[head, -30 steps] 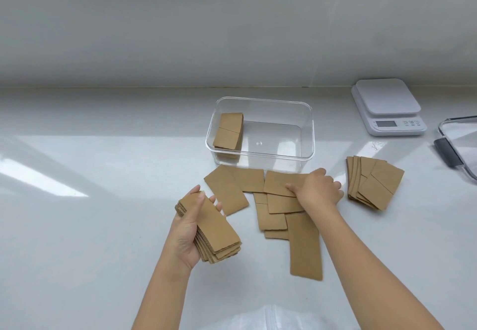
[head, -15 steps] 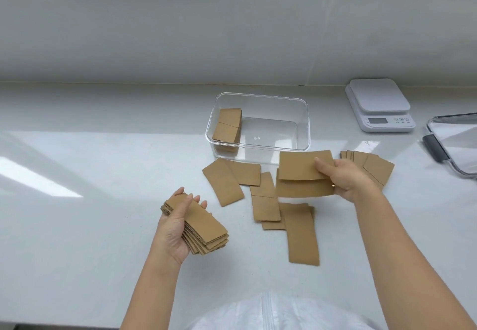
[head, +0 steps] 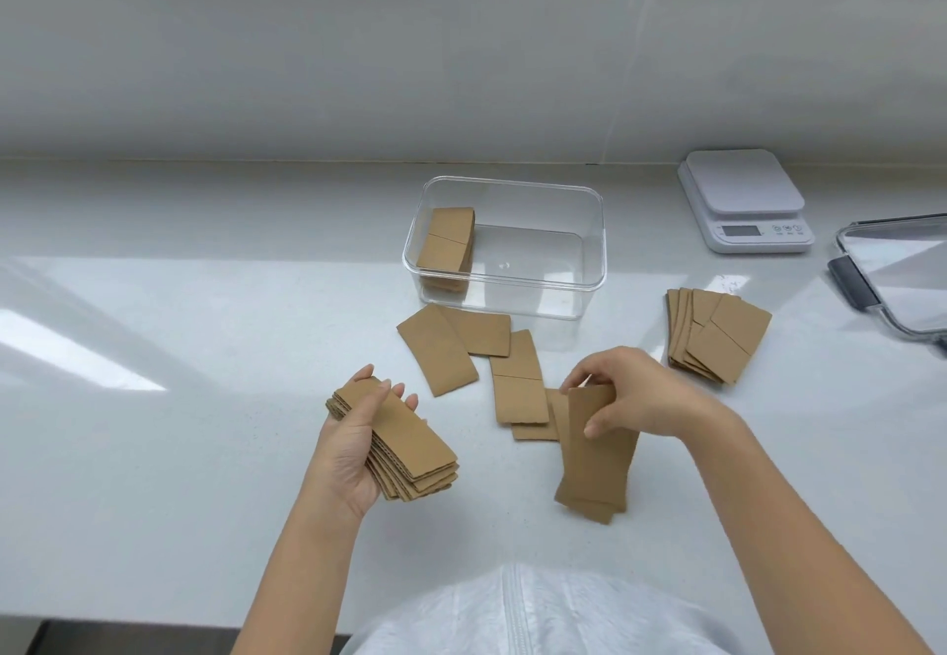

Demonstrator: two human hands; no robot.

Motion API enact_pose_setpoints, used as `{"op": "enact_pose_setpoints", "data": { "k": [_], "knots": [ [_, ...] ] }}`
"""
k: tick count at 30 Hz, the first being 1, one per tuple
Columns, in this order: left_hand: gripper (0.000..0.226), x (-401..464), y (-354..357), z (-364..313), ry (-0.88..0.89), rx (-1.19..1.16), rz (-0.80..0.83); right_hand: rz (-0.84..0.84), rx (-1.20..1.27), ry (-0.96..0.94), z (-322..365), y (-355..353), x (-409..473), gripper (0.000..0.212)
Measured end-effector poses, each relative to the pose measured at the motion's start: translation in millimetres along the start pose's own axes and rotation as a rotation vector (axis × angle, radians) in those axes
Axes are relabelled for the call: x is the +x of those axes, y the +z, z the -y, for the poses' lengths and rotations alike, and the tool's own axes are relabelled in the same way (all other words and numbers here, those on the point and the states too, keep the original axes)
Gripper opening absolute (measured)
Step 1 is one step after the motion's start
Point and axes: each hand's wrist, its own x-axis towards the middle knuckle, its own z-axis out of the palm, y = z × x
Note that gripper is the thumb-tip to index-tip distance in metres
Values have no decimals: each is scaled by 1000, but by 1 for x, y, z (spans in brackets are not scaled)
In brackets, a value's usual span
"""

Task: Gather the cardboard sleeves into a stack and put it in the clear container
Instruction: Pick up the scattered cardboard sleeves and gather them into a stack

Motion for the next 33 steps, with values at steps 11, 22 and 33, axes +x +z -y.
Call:
{"op": "enact_pose_setpoints", "data": {
  "k": [11, 22, 33],
  "knots": [
    [24, -4, 0, 10, -20, 13, 7, -111, -128, 6, -20, 34, 17, 82],
    [34, -6, -6, 10, -12, 4, 17, -183, -378, 78, -16, 32, 21, 71],
    [36, -6, -5, 11, 5, 7, 21, -157, -80, 79, -15, 24, 15, 64]
  ]
}}
